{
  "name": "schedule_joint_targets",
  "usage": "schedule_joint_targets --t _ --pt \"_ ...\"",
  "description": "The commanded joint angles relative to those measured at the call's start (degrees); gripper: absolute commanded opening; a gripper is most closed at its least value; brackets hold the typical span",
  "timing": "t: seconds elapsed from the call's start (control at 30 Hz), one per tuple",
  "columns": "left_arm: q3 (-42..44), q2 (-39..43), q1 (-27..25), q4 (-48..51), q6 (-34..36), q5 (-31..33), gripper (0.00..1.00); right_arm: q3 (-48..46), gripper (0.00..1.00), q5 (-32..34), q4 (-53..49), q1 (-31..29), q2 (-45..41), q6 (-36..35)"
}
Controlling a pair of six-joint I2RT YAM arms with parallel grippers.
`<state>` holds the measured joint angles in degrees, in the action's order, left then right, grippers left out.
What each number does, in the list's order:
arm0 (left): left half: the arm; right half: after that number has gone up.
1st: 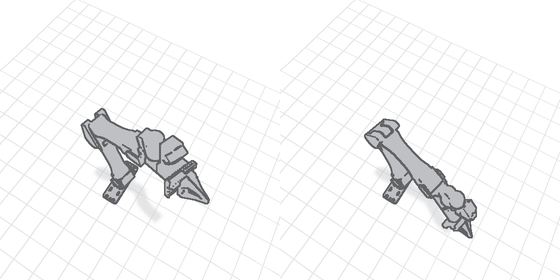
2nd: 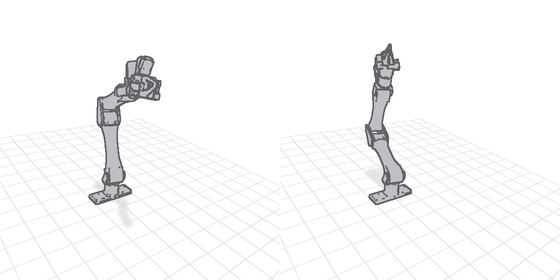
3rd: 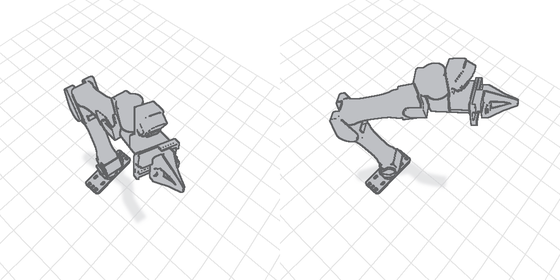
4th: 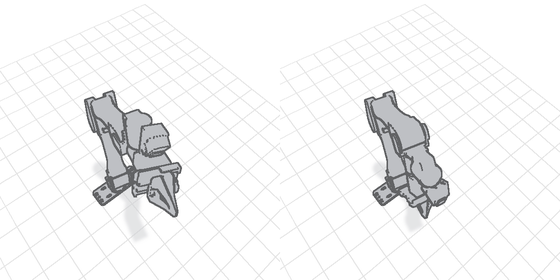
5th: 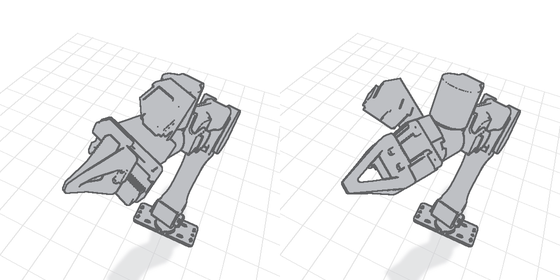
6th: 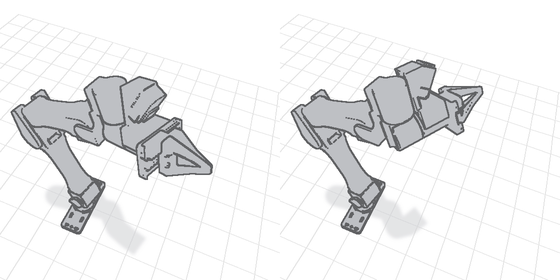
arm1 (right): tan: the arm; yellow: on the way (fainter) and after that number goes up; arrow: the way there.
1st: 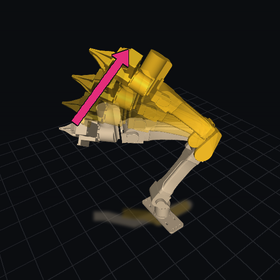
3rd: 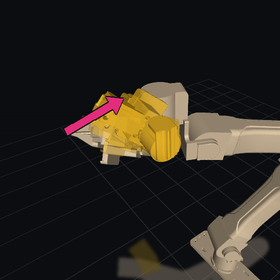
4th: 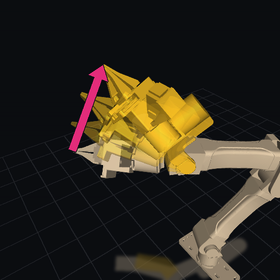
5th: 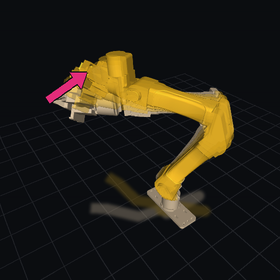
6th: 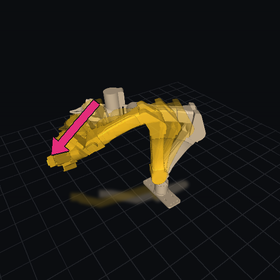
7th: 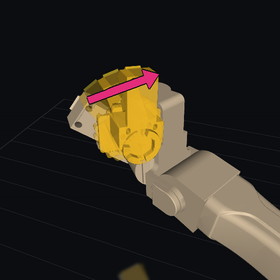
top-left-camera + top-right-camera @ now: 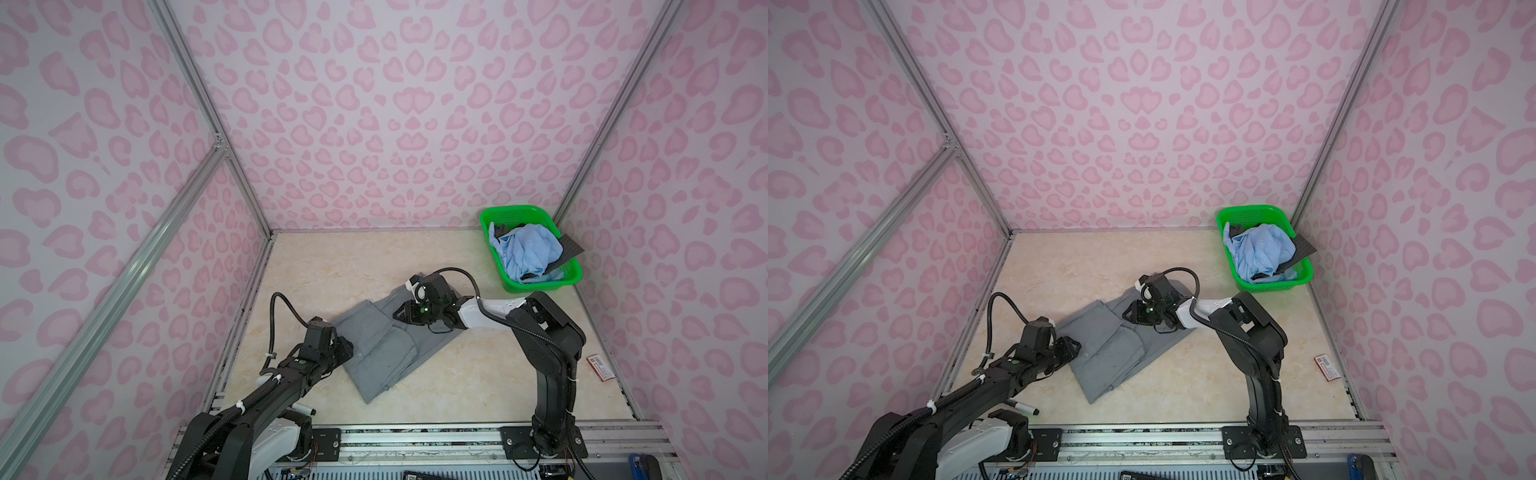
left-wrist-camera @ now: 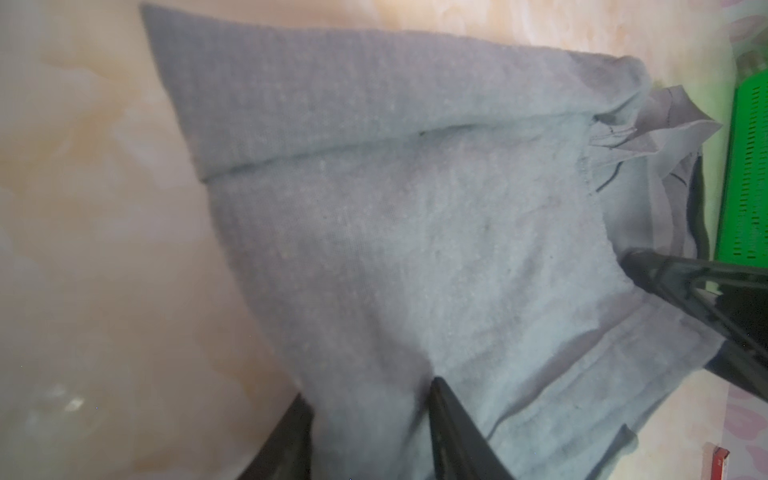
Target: Fold and stack the long sleeve shirts
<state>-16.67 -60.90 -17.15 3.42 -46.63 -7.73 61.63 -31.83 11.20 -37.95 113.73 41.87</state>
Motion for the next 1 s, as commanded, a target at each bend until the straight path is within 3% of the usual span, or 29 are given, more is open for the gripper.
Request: schedule_joint_targets --t 0.0,0.23,0.53,0.97 --pt "1.01 0.62 0.0 5.28 -0.46 -1.33 0.38 -2.01 0.32 2.5 6.79 -0.1 1.6 4.92" --pt "1.05 3.62 0.01 4.93 -0.32 -1.59 0.19 -2.76 0.3 4.04 8.8 -2.1 3.58 6.39" --pt "-0.54 8.89 0.0 6.45 -0.75 -1.3 0.04 -5.88 0.29 6.55 11.4 -2.91 3.34 8.76" --pt "-7.6 15.04 -0.07 11.69 -6.16 -3.9 0.04 -5.88 0.27 12.19 9.41 -7.06 2.71 10.68"
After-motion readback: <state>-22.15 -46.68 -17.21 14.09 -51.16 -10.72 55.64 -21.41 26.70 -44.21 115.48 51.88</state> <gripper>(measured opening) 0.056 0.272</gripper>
